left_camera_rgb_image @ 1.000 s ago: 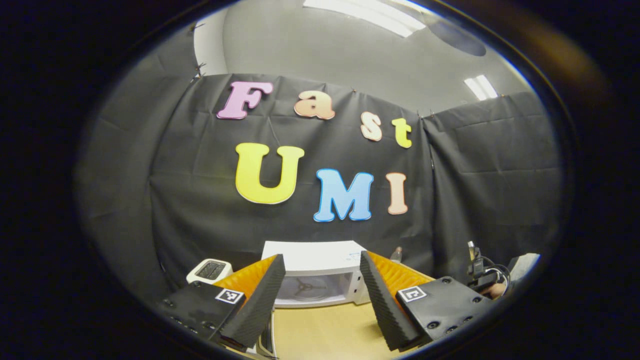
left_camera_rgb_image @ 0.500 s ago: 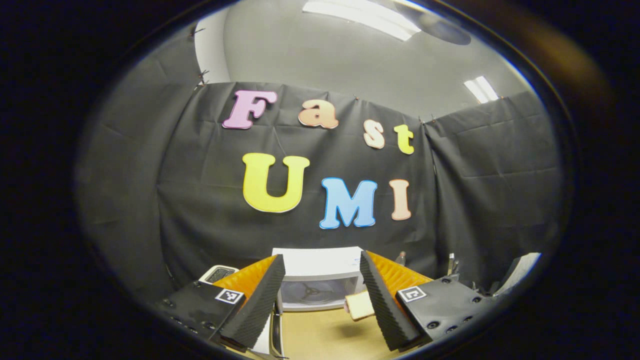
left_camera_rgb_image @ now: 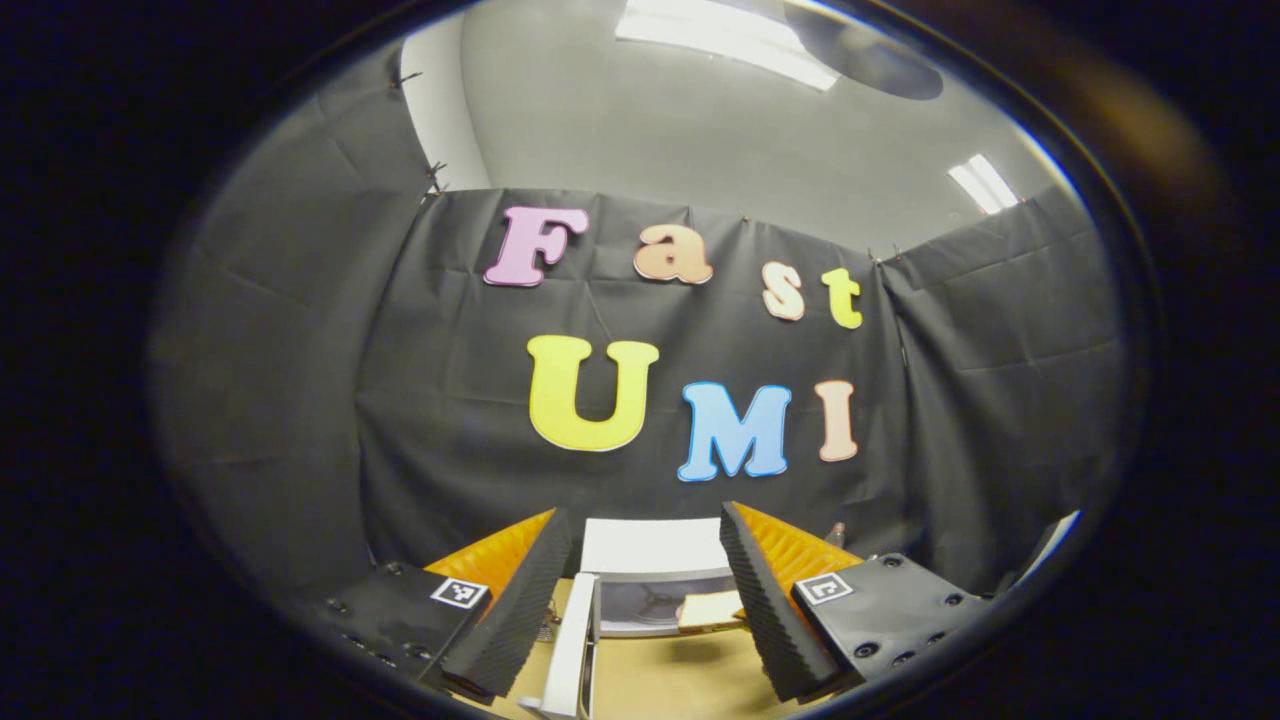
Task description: Open the microwave oven with the left hand, put the food in, and close the microwave oven.
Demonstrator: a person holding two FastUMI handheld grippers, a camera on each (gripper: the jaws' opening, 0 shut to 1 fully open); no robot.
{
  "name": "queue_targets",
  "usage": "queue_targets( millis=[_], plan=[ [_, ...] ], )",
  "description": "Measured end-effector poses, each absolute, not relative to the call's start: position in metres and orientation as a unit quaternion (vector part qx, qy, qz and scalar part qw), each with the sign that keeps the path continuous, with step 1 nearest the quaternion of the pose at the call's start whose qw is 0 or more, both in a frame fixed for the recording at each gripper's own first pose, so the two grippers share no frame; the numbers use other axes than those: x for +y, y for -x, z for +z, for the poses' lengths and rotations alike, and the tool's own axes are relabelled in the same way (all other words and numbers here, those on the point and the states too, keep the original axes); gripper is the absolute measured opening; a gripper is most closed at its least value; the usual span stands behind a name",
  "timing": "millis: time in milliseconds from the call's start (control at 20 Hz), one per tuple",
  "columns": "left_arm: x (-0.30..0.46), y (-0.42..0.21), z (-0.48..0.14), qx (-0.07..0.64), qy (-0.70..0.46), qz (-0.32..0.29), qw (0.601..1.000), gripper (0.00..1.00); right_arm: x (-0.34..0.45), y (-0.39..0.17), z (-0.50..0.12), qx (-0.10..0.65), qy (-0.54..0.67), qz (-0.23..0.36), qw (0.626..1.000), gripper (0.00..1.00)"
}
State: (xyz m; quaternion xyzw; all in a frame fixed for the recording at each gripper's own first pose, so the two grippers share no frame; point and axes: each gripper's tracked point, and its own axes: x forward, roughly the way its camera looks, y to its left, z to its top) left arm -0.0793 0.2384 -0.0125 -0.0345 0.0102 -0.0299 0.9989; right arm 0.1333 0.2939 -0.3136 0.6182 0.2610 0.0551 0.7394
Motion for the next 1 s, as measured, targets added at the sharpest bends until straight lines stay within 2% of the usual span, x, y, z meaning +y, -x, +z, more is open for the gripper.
queue_targets(
  millis=[100,300,550,700,950,1000],
  plan=[
    [0.241,0.08,-0.028,0.03,0.04,-0.025,0.998,0.97,0.303,-0.154,-0.328,0.252,-0.65,0.023,0.717,0.17],
    [0.26,0.084,-0.03,0.036,0.027,-0.005,0.999,0.96,0.312,-0.187,-0.351,0.232,-0.68,-0.033,0.695,0.17],
    [0.305,0.099,-0.038,0.055,0.016,0.051,0.997,0.96,0.334,-0.23,-0.384,0.208,-0.708,-0.096,0.668,0.17],
    [0.328,0.111,-0.044,0.071,0.012,0.082,0.994,0.96,0.352,-0.257,-0.394,0.193,-0.713,-0.11,0.665,0.17],
    [0.349,0.121,-0.05,0.089,0.006,0.111,0.99,0.96,0.361,-0.29,-0.408,0.175,-0.736,-0.138,0.639,0.17],
    [0.351,0.122,-0.047,0.089,0.003,0.113,0.99,0.97,0.361,-0.295,-0.408,0.173,-0.736,-0.139,0.64,0.23]
  ],
)
